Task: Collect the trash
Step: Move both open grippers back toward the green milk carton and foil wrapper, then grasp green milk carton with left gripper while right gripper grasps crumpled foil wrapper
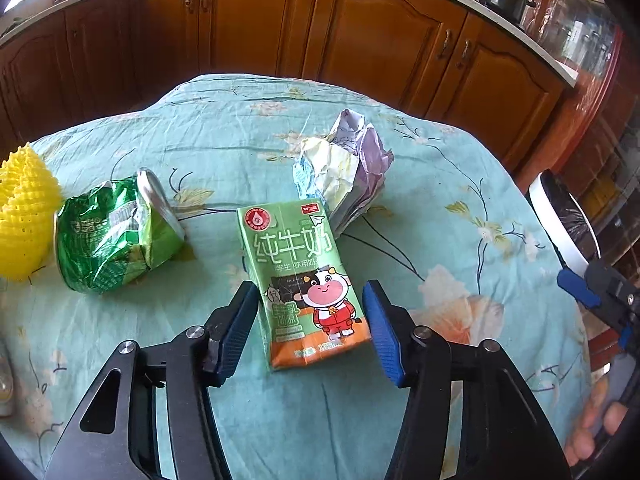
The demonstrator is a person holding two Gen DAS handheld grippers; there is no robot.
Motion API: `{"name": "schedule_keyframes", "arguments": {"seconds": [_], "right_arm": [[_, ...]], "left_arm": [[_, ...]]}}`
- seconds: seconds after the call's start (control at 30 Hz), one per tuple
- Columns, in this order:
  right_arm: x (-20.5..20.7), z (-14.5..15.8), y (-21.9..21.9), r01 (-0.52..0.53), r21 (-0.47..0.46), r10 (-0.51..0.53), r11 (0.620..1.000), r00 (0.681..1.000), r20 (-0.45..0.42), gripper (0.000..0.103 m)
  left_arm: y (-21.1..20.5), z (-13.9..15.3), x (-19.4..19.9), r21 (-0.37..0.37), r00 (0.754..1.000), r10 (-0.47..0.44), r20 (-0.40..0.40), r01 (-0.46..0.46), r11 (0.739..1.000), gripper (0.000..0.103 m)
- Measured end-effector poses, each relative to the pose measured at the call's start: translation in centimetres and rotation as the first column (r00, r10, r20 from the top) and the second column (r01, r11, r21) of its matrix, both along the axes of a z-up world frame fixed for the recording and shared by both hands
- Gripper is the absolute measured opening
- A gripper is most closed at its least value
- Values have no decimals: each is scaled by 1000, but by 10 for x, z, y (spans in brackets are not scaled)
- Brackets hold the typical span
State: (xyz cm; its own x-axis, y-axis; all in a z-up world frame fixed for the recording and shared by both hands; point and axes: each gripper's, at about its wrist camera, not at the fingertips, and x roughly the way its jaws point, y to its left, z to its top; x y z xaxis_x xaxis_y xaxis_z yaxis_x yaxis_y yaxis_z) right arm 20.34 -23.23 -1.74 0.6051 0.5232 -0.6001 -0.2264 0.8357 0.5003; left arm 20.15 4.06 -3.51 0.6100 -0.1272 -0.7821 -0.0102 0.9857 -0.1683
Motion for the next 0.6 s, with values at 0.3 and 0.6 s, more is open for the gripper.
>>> {"name": "schedule_keyframes", "arguments": {"seconds": [0.3, 0.6], "right_arm": [[37, 3, 67, -145, -57, 145, 988, 989, -5, 79], [84, -4, 140, -231, -92, 228, 969, 973, -40, 68]], "left_arm": [[31, 3, -27, -28, 1000, 24, -9, -24, 999, 50], [47, -10, -28, -106, 998, 60, -26, -62, 992, 54]]}}
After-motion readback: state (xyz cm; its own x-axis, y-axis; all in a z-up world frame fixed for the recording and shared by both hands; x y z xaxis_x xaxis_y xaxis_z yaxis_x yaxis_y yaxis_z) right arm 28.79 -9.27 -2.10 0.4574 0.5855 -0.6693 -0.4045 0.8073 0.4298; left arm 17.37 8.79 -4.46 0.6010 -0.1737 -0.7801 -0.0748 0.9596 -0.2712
